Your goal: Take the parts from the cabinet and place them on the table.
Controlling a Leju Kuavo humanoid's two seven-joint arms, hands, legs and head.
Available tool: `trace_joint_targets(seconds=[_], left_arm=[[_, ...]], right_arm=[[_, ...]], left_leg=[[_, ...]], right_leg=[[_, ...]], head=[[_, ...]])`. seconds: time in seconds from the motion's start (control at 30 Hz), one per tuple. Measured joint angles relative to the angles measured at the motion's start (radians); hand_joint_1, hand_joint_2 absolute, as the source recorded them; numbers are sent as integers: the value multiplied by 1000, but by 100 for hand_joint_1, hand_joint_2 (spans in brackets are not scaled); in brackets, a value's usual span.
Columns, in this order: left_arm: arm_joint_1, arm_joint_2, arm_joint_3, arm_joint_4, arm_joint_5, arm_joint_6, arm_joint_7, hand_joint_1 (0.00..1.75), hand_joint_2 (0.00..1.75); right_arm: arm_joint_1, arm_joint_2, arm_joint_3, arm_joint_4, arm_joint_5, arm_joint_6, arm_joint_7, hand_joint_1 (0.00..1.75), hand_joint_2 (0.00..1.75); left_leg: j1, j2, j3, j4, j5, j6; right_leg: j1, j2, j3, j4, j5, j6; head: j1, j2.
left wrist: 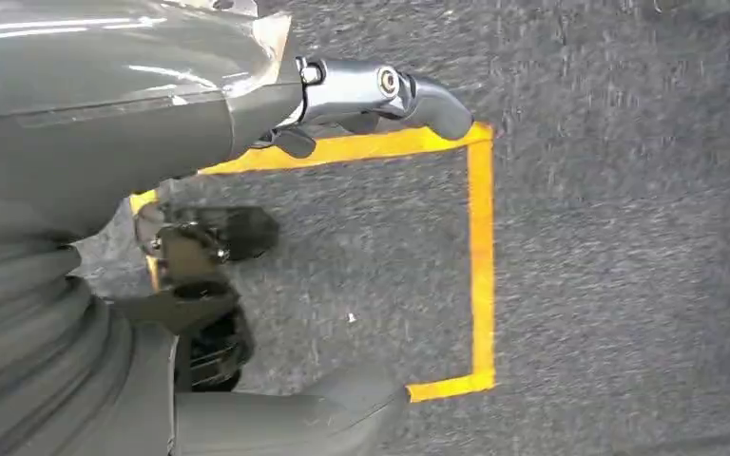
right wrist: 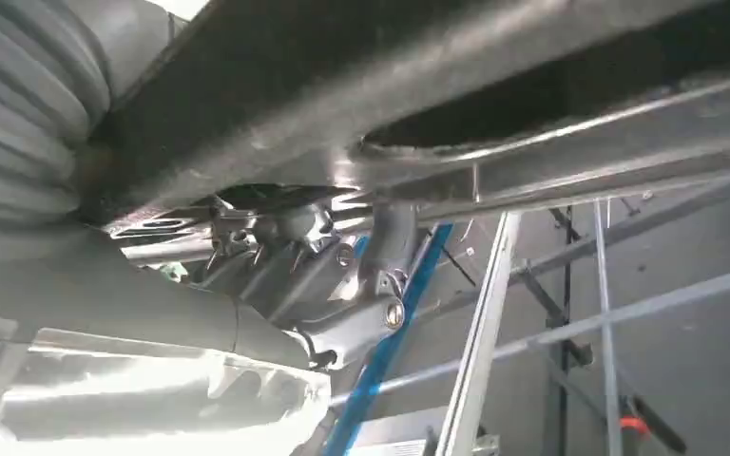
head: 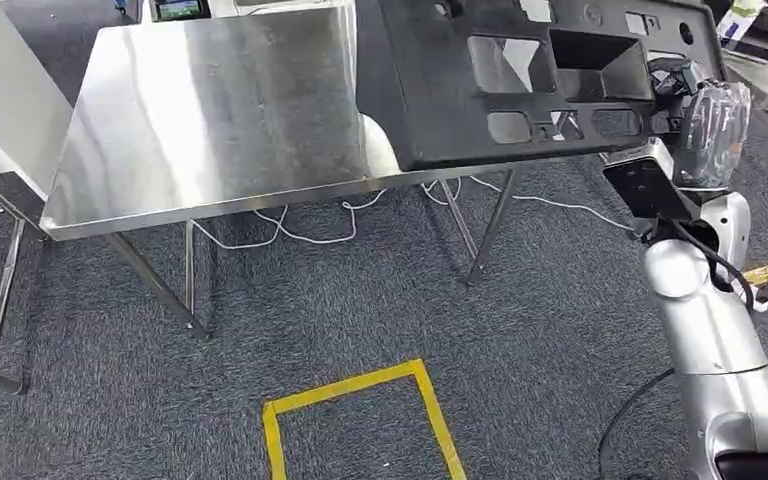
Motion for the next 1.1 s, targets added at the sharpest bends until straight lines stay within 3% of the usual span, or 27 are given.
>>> trace_joint_targets(seconds=[0.03, 0.07, 0.1, 0.13, 0.17, 0.2, 0.23, 0.27, 0.3, 0.37, 0.43, 0.5, 0.53, 0.57, 0.6, 0.63, 0.7, 0.73, 0.77, 0.8, 0.83, 0.87, 0.9, 0.93, 1.0, 1.03, 1.1], left_arm=[[2, -2, 0, 0, 0, 0, 0, 0, 175], [4, -4, 0, 1, 0, 0, 0, 0, 175], [4, -5, 0, 1, 0, 0, 0, 0, 175], [4, -6, 0, 1, 0, 0, 0, 0, 175], [4, -6, 0, 1, 0, 0, 0, 0, 175], [5, -7, 0, 1, 0, 0, 0, 0, 175], [5, -7, 0, 2, 0, 0, 0, 0, 175], [4, -7, 0, 2, 0, 0, 0, 0, 175], [4, -7, 0, 2, 0, 0, 0, 0, 175], [2, -5, 0, 2, 0, 0, 0, 0, 175], [1, -6, 0, 2, 0, 0, 0, 0, 175], [3, -6, 0, 2, 0, 0, 2, 0, 175], [4, -6, 0, 2, 0, 0, 2, 0, 175], [4, -6, 0, 2, 0, 0, 2, 0, 175], [5, -6, 1, 2, 1, 0, 2, 0, 175], [5, -6, 2, 2, 3, 1, 2, 0, 175], [5, -6, 2, 2, 3, 1, 2, 0, 175], [6, -4, 3, 2, 3, 1, 2, 0, 175], [6, -2, 5, 2, 3, 1, 3, 0, 175], [5, -4, 6, 2, 3, 1, 4, 0, 175], [5, -5, 6, 2, 3, 1, 4, 0, 175], [3, -6, 7, 2, 3, 0, 5, 0, 175], [4, -7, 7, 0, 3, 0, 5, 0, 175], [2, -7, 8, 0, 3, 0, 4, 0, 175], [-3, -9, 10, 0, 3, 0, 6, 0, 175], [-2, -11, 11, 0, 3, 0, 6, 0, 175], [1, -13, 11, 0, 3, 0, 9, 0, 175]], right_arm=[[0, 2, 0, 3, 6, 0, 1, 175, 175], [0, 3, 0, 4, 8, 0, 2, 175, 175], [0, 4, 0, 5, 9, 0, 2, 175, 175], [-1, 5, 0, 5, 9, 0, 2, 175, 175], [-1, 5, 0, 5, 9, 0, 2, 175, 175], [-2, 6, 0, 6, 9, 0, 2, 175, 175], [-3, 6, 1, 8, 9, -1, 2, 175, 175], [-6, 8, 3, 8, 10, -1, 2, 175, 175], [-7, 9, 3, 8, 12, -2, 3, 175, 175], [-7, 11, 2, 8, 25, -3, 7, 175, 175], [-10, 12, 1, 8, 46, -5, 10, 175, 175], [-9, 13, 1, 10, 51, -5, 15, 175, 175], [-8, 14, 0, 14, 49, -3, 17, 175, 175], [-8, 13, 0, 18, 45, -2, 18, 175, 175], [-9, 13, -2, 23, 39, 0, 18, 175, 175], [-10, 13, -3, 27, 35, 3, 17, 175, 175], [-14, 11, -3, 33, 31, 9, 17, 175, 175], [-14, 12, -2, 36, 30, 9, 16, 175, 175], [-17, 13, -2, 39, 30, 10, 16, 175, 175], [-16, 12, -2, 38, 31, 10, 16, 175, 175], [-13, 10, -4, 37, 31, 9, 16, 175, 175], [-11, 4, -8, 37, 31, 7, 16, 175, 175], [-7, 2, -11, 36, 32, 7, 16, 175, 175], [-9, 2, -13, 35, 32, 7, 16, 175, 175], [-6, 3, -13, 36, 34, 6, 16, 175, 175], [-4, 4, -13, 38, 34, 6, 16, 175, 175], [-4, 6, -13, 45, 38, 10, 16, 175, 175]], left_leg=[[0, -4, 13, 0, -12, -1], [-1, -6, 26, 0, -22, -2], [-2, -10, 42, 0, -34, -4], [-2, -12, 58, 2, -46, -6], [-2, -15, 74, 3, -60, -9], [-2, -16, 84, 4, -74, -13], [-8, -17, 98, 11, -91, -19], [-9, -17, 96, 7, -99, -26], [-10, -16, 105, 7, -101, -30], [-10, -15, 91, 37, -99, -31], [-5, 1, 6, 169, -80, -53], [8, 7, -93, 300, -141, -70], [13, 10, -131, 332, -183, -76], [17, 12, -151, 332, -202, -79], [19, 14, -155, 300, -192, -79], [20, 14, -142, 241, -156, -76], [17, 13, -88, 70, -9, -55], [7, 7, -77, 29, 45, -43], [5, -3, -70, 31, 21, -35], [3, -3, -61, 28, 19, -34], [2, -4, -53, 9, 20, -28], [0, -3, -22, 5, 15, -18], [4, -5, 5, -10, 20, -9], [1, -3, 16, -11, 17, -2], [1, -4, 20, -11, 5, 5], [1, -5, 24, -11, -4, 5], [1, -8, 41, -10, -20, 0]], right_leg=[[1, 0, -36, 26, -38, 2], [2, 0, -49, 14, -51, 8], [2, 0, -45, -33, -40, 20], [2, -1, -27, -105, -5, 31], [2, -1, -3, -190, 50, 49], [3, -5, 15, -272, 135, 61], [8, -10, 23, -290, 174, 49], [14, -8, 43, -286, 165, 20], [13, -4, 41, -288, 171, 6], [-3, -2, 53, -290, 166, -6], [-2, -2, 69, -291, 151, -26], [-2, -3, 87, -291, 132, -32], [-2, -2, 98, -291, 122, -32], [-2, -2, 111, -291, 112, -31], [-2, -2, 126, -291, 100, -29], [-2, -1, 142, -291, 89, -27], [0, -2, 173, -295, 66, -24], [3, 3, 189, -293, 56, -17], [4, 7, 183, -302, 43, -10], [4, 6, 201, -310, 38, -3], [10, 7, 213, -286, 55, 9], [13, 10, 220, -286, 61, 22], [8, 7, 215, -270, 44, 17], [11, 5, 187, -215, 44, 16], [6, 4, 84, -68, 14, 8], [6, 4, 27, -9, -29, 8], [4, 4, -12, -17, -49, 18]], head=[[0, 0], [0, 0], [1, 0], [0, 0], [1, 0], [2, 0], [1, 0], [3, 0], [1, 0], [0, 0], [-2, 0], [-1, 0], [-1, 0], [-1, 0], [-1, 0], [-1, 0], [0, 0], [0, 0], [0, 0], [0, 0], [1, 0], [3, 0], [5, 0], [2, 0], [4, 0], [5, 0], [5, 0]])
